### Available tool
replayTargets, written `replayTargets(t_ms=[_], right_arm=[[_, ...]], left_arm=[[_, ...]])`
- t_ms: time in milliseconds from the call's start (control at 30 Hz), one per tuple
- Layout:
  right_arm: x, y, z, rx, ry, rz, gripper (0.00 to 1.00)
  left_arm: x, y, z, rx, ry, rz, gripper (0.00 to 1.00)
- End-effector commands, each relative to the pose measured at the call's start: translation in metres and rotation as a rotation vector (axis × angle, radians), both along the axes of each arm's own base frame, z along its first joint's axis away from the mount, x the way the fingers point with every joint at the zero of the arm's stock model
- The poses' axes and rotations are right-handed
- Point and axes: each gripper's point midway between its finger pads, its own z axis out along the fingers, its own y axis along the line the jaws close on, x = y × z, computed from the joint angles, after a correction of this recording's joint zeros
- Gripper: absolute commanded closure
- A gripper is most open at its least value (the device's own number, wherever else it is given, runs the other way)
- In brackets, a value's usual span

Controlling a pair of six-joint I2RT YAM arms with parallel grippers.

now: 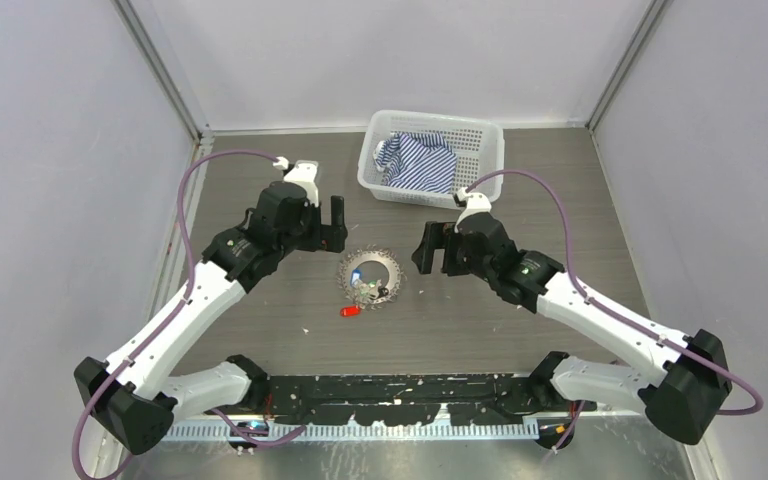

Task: Remove the keys from the keyring

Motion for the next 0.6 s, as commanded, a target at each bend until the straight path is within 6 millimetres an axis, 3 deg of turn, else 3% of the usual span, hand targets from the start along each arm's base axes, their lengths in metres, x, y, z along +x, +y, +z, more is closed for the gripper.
replayTargets(t_ms=[0,167,333,567], right_arm=[[0.018,0.001,0.015,0.031,-0.064,-0.060,0.00],[0.028,0.005,0.008,-0.003,-0.048,-0.077,0.00],[0.039,0.022,-0.031,-0.046,0.063,-0.085,0.06],[0.053,0.044,-0.071,-0.059,0.135,-0.115,0.23]], left_arm=[[0.006,0.002,0.009,0.008,-0.046,-0.002,0.00],[0.008,0.001,0.002,0.028,-0.026,-0.005,0.00],[0.007,0.001,-0.008,0.029,-0.002,0.002,0.00],[0.002,-0.004,-0.022,0.012,0.044,-0.012,0.00]])
